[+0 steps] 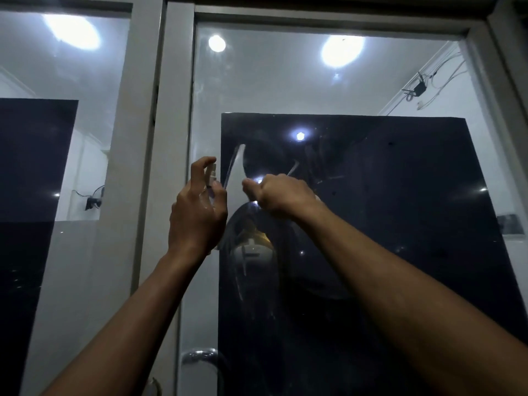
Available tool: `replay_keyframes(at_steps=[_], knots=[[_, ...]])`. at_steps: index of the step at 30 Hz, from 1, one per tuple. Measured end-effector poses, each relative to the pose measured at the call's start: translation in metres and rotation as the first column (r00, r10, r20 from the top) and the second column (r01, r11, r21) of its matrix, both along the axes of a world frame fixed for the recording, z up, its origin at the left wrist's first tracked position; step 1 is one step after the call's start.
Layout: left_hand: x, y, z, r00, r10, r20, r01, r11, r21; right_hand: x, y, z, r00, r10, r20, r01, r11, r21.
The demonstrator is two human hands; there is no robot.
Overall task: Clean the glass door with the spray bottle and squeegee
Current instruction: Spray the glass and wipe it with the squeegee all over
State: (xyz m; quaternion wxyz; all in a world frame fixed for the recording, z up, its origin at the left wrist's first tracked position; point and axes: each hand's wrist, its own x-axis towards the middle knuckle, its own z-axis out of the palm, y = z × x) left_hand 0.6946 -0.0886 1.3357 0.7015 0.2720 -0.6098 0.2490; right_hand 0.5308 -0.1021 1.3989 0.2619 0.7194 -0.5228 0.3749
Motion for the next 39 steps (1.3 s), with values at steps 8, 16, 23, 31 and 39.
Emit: replay_keyframes(at_steps=[8,16,23,31,39], knots=[[-0.005,0.006,-0.022,1.000,0.020,-0.021,-0.018,0.998,0.063,-0.055,-0.017,-0.022,0.997,-0.032,0.074,0.010,0.961,0.276],[-0.018,0.019,-0.035,1.000,0.022,0.003,-0.022,0.995,0.095,-0.082,0.013,-0.076,0.997,-0.027,0.078,0.016,0.990,0.140],[-0.005,0.023,-0.032,0.998,0.066,-0.024,-0.065,0.996,0.066,-0.015,0.010,-0.029,0.992,-0.001,-0.129,0.007,0.999,0.048],[0.011,0.014,-0.027,0.999,0.034,-0.005,-0.034,0.998,0.049,-0.063,-0.009,-0.046,0.998,-0.062,-0.014,0.064,0.963,0.260],[0.010,0.004,-0.017,0.999,0.026,0.029,-0.028,0.997,0.070,-0.107,0.003,-0.089,0.994,-0.099,0.035,0.092,0.981,0.173]])
